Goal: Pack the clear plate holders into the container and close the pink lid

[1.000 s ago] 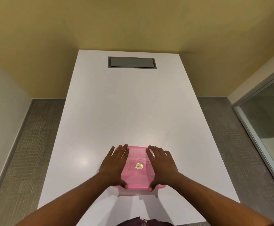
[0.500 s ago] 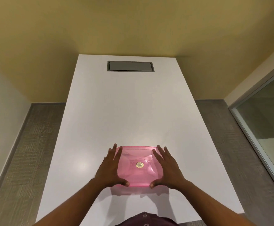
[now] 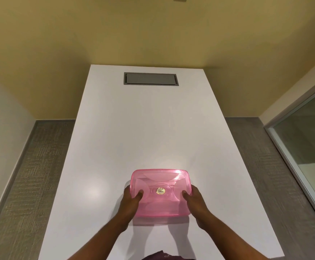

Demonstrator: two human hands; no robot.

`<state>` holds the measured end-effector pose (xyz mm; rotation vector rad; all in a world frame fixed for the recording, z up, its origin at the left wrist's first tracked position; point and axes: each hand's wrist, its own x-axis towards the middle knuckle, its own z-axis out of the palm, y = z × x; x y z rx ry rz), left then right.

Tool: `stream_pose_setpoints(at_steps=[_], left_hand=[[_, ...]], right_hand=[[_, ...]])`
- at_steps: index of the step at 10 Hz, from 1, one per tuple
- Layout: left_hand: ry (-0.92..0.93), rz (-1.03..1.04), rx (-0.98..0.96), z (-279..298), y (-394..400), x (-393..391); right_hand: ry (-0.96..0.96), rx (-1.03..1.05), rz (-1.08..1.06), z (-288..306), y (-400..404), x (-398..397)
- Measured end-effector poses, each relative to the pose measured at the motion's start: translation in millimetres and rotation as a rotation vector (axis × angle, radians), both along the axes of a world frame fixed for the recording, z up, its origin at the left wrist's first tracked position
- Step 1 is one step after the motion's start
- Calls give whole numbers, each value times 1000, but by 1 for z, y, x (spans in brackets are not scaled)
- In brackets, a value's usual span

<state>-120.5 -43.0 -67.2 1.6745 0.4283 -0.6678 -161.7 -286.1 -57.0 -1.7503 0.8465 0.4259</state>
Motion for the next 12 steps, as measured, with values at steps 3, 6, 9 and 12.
stream_pose_setpoints(at_steps=[3,6,9,12], left_hand=[[-12,41,-32,7,-14,85],[-8,42,-57,1,-26,144],[-121,-71,204,-4,-22,146],[-418,-557,773,20,15,161]], right_hand=[[-24,8,-24,6,-14,97],[-19,16,-53,-2,-26,160],[-19,-19,-16,-3,-23,162],[-82,-698,621,34,-31,165]])
